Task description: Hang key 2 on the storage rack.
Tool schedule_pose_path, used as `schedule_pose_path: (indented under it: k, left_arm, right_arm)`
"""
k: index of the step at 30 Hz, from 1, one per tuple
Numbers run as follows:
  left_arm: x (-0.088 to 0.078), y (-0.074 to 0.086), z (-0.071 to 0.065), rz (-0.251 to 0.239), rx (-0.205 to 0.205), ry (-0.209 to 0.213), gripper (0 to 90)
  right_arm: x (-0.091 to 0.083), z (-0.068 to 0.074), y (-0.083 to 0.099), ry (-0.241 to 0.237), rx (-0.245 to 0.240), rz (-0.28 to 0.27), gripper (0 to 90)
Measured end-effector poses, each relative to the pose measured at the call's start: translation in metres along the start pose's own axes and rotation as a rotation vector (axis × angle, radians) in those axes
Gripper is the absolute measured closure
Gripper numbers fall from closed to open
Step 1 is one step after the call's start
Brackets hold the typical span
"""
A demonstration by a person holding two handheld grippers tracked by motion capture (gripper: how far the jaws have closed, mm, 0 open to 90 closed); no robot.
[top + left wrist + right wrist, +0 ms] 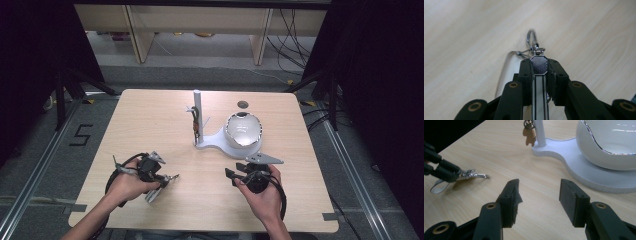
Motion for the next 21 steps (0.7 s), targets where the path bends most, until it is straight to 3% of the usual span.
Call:
schedule_pose_path:
  k: [2, 3, 4, 9, 13, 15, 17, 19, 21]
  left_arm:
    - [-0.005, -0.007, 0.003, -0.058, -0.025, -0.008, 74.5]
    - [-0.008, -0.010, 0.004, -0.070, -0.020, -0.010, 74.5]
    - [-0.011, -0.015, 0.007, -0.103, -0.019, -0.018, 74.5]
    - [-0.022, -0.032, 0.013, -0.163, -0.027, -0.038, 74.5]
    - [-0.030, -0.049, 0.020, -0.248, -0.056, -0.056, 74.5]
    - [-0.033, -0.059, 0.023, -0.280, -0.070, -0.057, 74.5]
    - [-0.035, -0.064, 0.025, -0.292, -0.073, -0.058, 74.5]
    - [-0.037, -0.070, 0.028, -0.315, -0.075, -0.070, 74.5]
    - [-0.039, -0.074, 0.030, -0.327, -0.090, -0.073, 74.5]
  right_arm:
    - [0.000, 0.001, 0.001, 0.001, 0.015, 0.005, 50.8]
    - [0.001, -0.001, -0.001, 0.001, -0.012, -0.005, 50.8]
    - [0.001, 0.000, 0.000, -0.011, 0.015, -0.011, 50.8]
    - [0.002, -0.003, -0.001, 0.002, -0.019, -0.019, 50.8]
    - [0.000, 0.000, 0.000, 0.001, 0.026, -0.017, 50.8]
    - [0.000, -0.002, 0.000, -0.007, 0.009, -0.016, 50.9]
    - [0.000, -0.004, -0.001, -0.003, -0.006, -0.020, 50.9]
    - [-0.002, -0.001, 0.001, 0.001, 0.049, -0.011, 50.9]
    - [-0.002, -0.003, 0.001, -0.003, 0.041, -0.015, 51.1]
Point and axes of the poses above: each handheld gripper's, and its own axes: x roughly forward along the jaws, y roughly out of its underside, z roughly to its left, the point moved 7 cm from there along x, roughly forward along the jaws, and after that the axes turned 2 degrees about -y, right-handed, at the moved point
